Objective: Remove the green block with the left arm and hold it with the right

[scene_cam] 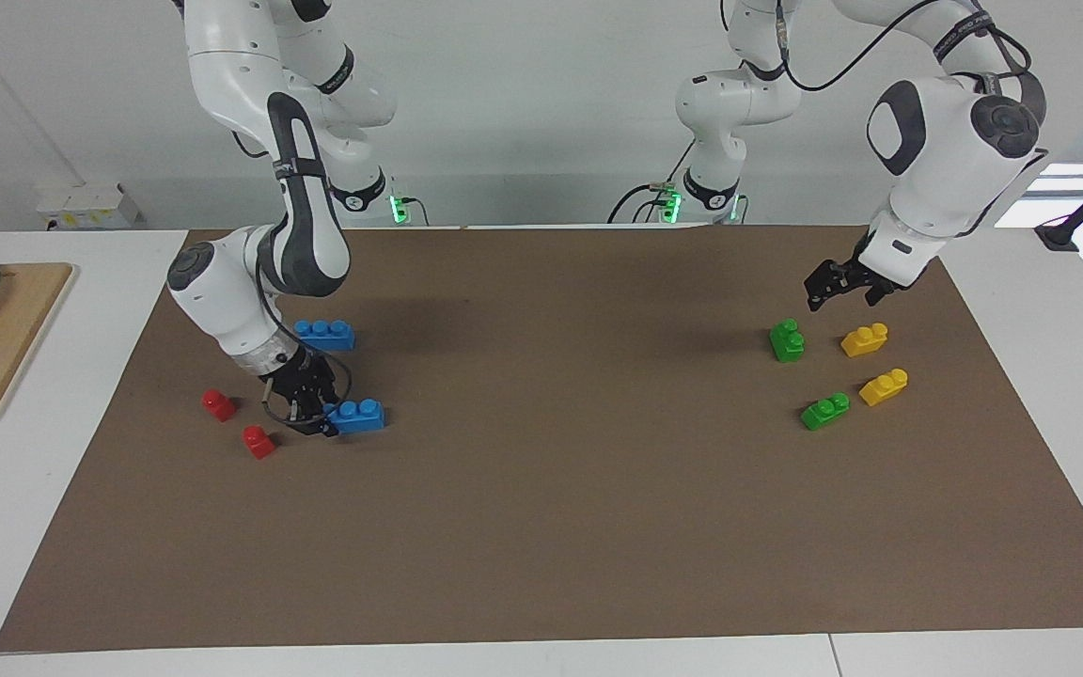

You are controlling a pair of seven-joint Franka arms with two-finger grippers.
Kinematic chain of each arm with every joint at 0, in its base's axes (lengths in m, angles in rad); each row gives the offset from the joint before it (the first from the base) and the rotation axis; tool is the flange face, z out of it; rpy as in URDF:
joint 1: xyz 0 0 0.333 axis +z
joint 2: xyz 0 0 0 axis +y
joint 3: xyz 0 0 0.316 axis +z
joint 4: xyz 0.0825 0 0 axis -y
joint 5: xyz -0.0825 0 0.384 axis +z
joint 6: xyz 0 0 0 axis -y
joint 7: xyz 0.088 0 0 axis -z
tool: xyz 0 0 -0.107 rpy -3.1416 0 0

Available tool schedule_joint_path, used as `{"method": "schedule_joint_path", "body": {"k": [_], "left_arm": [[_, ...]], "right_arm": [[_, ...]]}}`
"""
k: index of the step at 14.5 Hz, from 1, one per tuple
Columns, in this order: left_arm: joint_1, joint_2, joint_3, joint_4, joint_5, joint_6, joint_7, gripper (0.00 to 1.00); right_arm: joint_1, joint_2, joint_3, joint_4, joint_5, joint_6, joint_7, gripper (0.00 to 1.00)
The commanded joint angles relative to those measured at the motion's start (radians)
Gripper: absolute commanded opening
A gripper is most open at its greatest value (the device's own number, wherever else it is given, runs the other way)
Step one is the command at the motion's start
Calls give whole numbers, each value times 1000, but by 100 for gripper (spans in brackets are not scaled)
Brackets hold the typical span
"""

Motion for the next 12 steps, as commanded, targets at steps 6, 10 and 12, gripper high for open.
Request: {"method": "schedule_joint_path", "body": {"k": [6,10,12], "left_arm": [[-24,39,1,189,20,-150,-18,100],[-48,69,1,252,26,-172,-18,100],[-97,77,10,249,26,-158,-19,100]], "right_arm": [[-15,-81,6,77,-2,-228,12,100],[-21,-124,0,206,-14,-392,3,100],[-20,-142,0,258,-43,-401,-32,100]]}}
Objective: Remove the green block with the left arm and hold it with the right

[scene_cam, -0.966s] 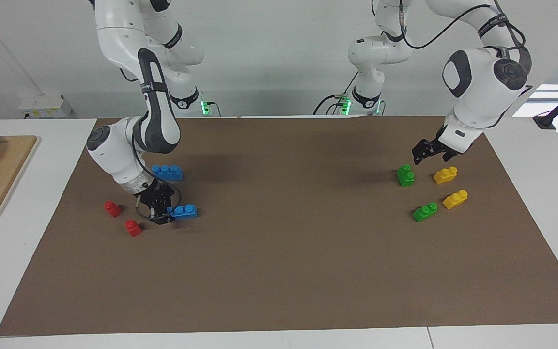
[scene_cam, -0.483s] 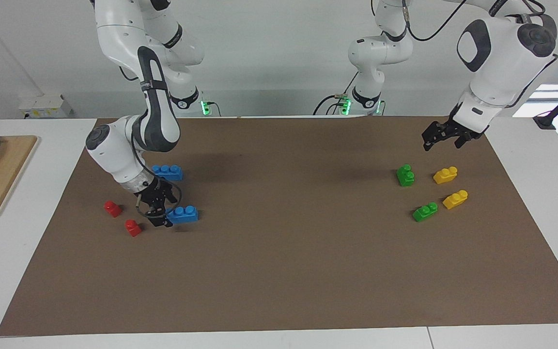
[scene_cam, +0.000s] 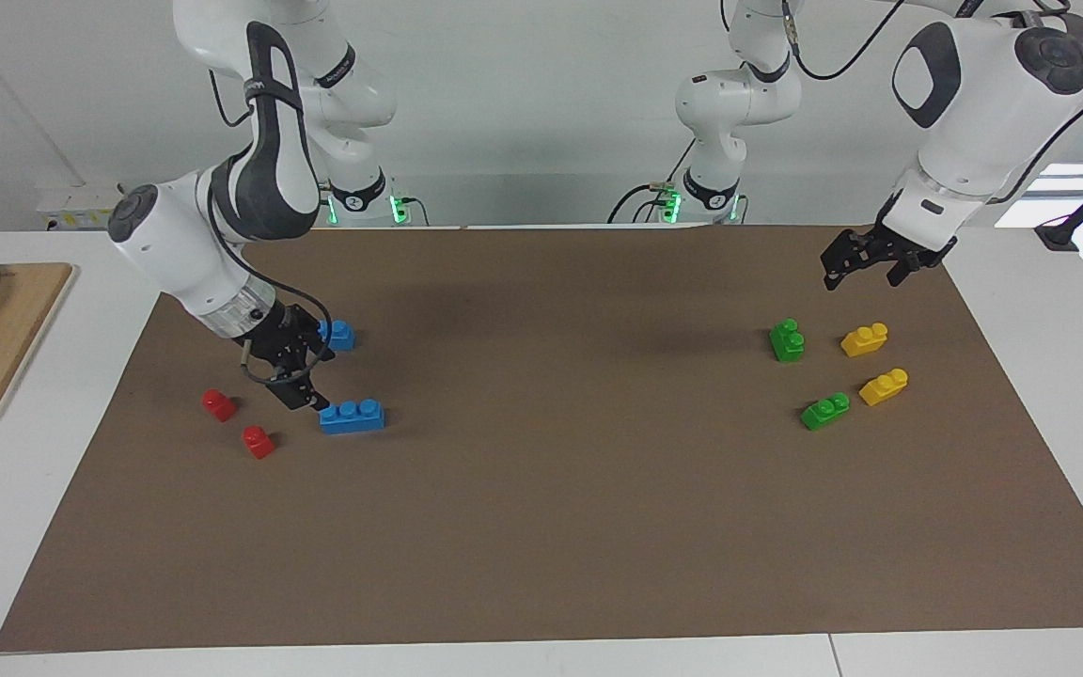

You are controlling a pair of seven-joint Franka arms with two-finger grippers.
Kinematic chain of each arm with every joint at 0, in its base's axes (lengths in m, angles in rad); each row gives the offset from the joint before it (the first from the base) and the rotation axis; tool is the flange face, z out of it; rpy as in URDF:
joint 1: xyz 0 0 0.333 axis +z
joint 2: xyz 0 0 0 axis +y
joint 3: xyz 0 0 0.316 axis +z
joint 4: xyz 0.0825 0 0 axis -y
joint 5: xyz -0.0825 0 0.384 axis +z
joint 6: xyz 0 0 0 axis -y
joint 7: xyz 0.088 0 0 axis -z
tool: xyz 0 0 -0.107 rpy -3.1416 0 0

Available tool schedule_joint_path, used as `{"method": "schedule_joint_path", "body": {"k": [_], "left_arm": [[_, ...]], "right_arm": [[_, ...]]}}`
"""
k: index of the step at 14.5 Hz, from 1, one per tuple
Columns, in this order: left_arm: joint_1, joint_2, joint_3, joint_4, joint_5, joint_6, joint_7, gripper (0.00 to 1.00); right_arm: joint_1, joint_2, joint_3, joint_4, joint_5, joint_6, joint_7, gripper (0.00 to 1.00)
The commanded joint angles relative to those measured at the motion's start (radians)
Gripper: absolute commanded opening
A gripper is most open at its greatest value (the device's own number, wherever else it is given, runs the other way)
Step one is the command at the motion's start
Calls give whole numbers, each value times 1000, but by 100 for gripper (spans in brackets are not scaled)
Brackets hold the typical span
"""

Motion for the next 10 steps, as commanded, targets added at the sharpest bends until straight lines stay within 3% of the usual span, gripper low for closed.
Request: {"method": "schedule_joint_path", "body": {"k": [1,8,10], "left_arm": [[-63,29,16,38,21,-27,-19,100],[-109,33,35,55,16,-65,-20,100],[-130,21,52,54,30,-68,-23,100]], "right_arm": [[-10,-11,7,85,-76,-37,-57,100],[-7,-106,7,139,-213,-156,-388,100],[-5,-138,7,156,-240,-243,-535,100]]}}
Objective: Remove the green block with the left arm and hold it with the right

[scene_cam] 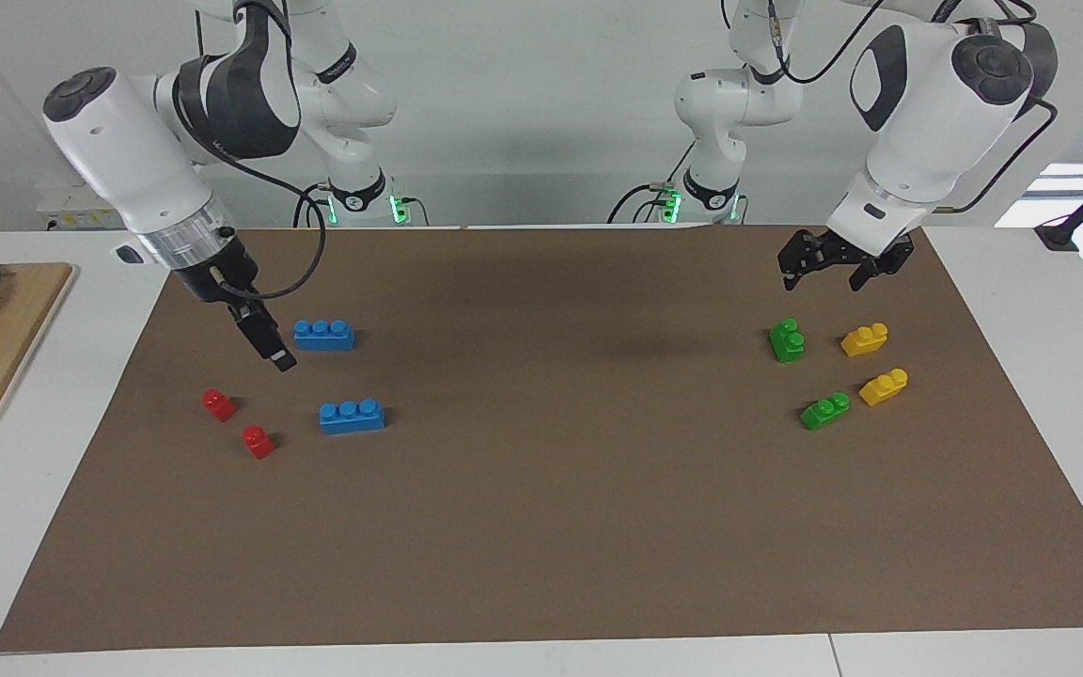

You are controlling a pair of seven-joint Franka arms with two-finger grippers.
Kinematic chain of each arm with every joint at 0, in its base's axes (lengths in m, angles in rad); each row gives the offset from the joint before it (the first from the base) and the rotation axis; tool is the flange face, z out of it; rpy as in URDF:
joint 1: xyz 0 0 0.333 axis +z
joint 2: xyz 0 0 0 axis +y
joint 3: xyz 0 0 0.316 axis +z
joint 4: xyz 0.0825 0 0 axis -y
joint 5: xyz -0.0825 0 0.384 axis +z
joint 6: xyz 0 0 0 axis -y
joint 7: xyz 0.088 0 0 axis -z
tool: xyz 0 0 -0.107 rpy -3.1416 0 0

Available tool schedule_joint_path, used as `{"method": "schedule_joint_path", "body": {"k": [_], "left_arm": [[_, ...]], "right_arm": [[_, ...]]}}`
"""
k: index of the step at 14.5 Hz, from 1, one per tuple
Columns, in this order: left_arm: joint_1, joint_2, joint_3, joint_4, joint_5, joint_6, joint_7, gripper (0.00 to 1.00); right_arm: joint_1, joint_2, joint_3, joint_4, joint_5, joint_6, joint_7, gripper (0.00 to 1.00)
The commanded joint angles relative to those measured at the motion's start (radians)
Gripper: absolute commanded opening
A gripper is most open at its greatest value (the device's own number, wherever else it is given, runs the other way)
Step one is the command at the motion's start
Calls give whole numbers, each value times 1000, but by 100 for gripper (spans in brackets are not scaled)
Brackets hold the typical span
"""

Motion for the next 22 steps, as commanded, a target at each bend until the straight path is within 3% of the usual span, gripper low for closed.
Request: {"method": "schedule_joint_path", "body": {"k": [1,7,10,22], "left_arm": [[-26,1,31,32,28,-41,-11,100],[-20,-59,37,-39,25,-61,-62,100],[-18,-70,36,-45,25,-66,-89,100],[-12,-70,36,-31,19,44,-86,100]], "right_arm": [[-10,-52,4,21,-41,-111,-204,100],[-10,-113,4,30,-147,-257,-617,100],[-13,-110,3,52,-174,-305,-677,100],[-13,-107,3,61,-217,-299,-696,100]]}}
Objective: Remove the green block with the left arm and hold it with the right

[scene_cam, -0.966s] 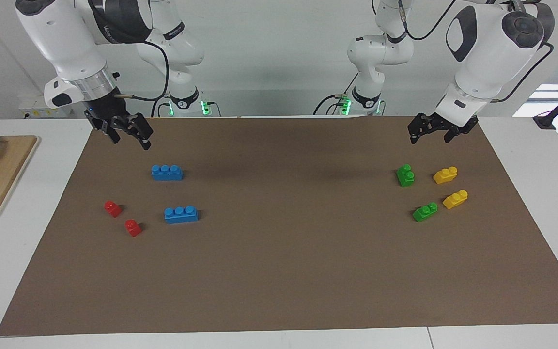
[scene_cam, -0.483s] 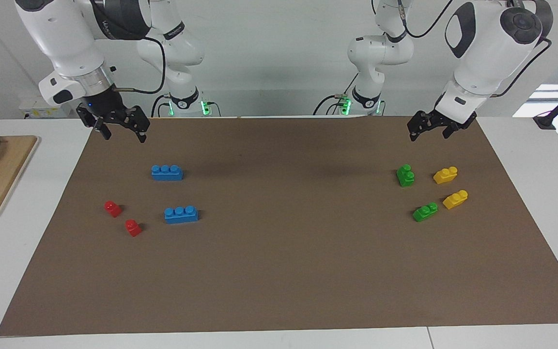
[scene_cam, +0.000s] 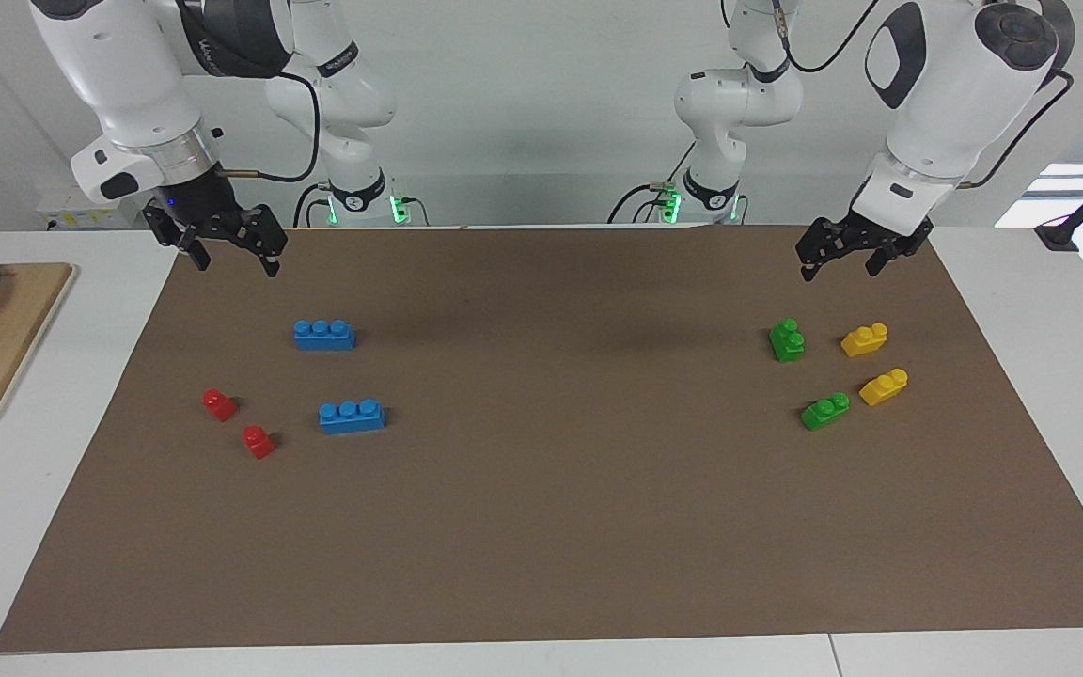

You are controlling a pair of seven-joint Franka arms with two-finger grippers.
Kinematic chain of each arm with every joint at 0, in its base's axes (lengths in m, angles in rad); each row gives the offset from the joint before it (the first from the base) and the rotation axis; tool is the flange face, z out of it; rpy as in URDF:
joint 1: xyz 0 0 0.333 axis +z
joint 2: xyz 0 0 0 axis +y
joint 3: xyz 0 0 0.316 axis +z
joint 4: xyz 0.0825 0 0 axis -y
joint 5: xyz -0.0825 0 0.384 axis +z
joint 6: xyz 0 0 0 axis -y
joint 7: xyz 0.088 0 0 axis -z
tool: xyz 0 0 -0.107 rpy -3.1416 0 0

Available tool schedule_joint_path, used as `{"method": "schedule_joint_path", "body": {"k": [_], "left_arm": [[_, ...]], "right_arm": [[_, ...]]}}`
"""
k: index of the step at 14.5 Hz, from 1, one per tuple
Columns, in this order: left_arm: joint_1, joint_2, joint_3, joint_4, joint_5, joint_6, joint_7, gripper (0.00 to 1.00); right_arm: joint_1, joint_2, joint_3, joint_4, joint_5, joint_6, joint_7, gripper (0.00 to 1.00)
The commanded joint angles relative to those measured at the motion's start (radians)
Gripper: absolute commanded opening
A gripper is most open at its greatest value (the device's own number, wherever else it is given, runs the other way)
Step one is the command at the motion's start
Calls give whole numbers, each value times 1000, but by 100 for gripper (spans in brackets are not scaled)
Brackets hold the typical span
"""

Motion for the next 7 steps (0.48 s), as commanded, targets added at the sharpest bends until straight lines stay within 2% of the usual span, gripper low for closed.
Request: {"method": "schedule_joint_path", "body": {"k": [1,7], "left_arm": [[-7,-25,5,-16,13,21,-14,100],[-4,-25,5,-18,13,41,-12,100]], "right_arm": [[-11,5,6,19,-22,-17,-28,100],[-12,5,6,19,-20,-19,-51,100]]}}
